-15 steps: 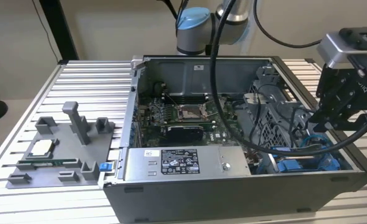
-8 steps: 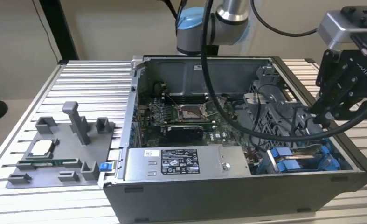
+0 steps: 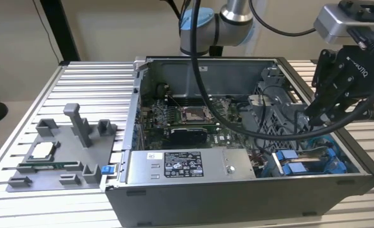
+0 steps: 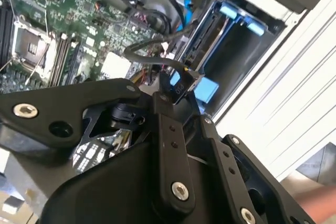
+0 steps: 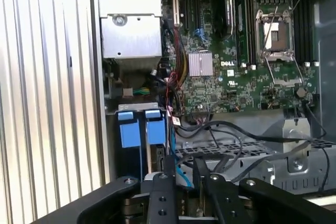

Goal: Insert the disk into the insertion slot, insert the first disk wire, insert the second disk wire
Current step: 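Insert the first disk wire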

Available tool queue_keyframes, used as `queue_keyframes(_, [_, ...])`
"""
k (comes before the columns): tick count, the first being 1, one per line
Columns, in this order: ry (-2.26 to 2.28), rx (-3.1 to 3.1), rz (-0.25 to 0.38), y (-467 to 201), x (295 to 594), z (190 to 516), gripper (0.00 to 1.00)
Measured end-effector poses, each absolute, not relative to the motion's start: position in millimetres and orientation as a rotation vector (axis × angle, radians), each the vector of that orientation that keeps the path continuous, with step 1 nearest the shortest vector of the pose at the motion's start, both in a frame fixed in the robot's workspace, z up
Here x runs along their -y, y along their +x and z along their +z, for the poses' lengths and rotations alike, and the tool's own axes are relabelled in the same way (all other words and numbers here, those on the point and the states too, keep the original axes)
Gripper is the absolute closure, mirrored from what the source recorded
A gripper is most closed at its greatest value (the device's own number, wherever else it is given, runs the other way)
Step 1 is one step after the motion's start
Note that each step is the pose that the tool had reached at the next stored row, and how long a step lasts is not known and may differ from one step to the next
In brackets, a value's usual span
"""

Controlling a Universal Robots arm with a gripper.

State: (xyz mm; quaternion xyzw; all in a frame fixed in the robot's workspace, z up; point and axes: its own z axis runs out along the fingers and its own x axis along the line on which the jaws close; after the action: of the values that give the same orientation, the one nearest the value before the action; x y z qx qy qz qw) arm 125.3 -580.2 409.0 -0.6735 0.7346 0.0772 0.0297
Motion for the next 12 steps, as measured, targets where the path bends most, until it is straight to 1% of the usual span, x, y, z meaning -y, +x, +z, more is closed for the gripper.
queue_keyframes(1, [-2.077, -2.266, 0.239, 125.1, 580.2, 409.0, 0.0])
queue_keyframes(6, [-2.074, -2.262, 0.238, 125.0, 580.1, 411.9, 0.0])
queue_keyframes(8, [-2.065, -2.245, 0.211, 125.1, 579.3, 412.0, 0.0])
queue_keyframes(12, [-2.047, -2.196, 0.135, 125.0, 578.6, 412.0, 0.0])
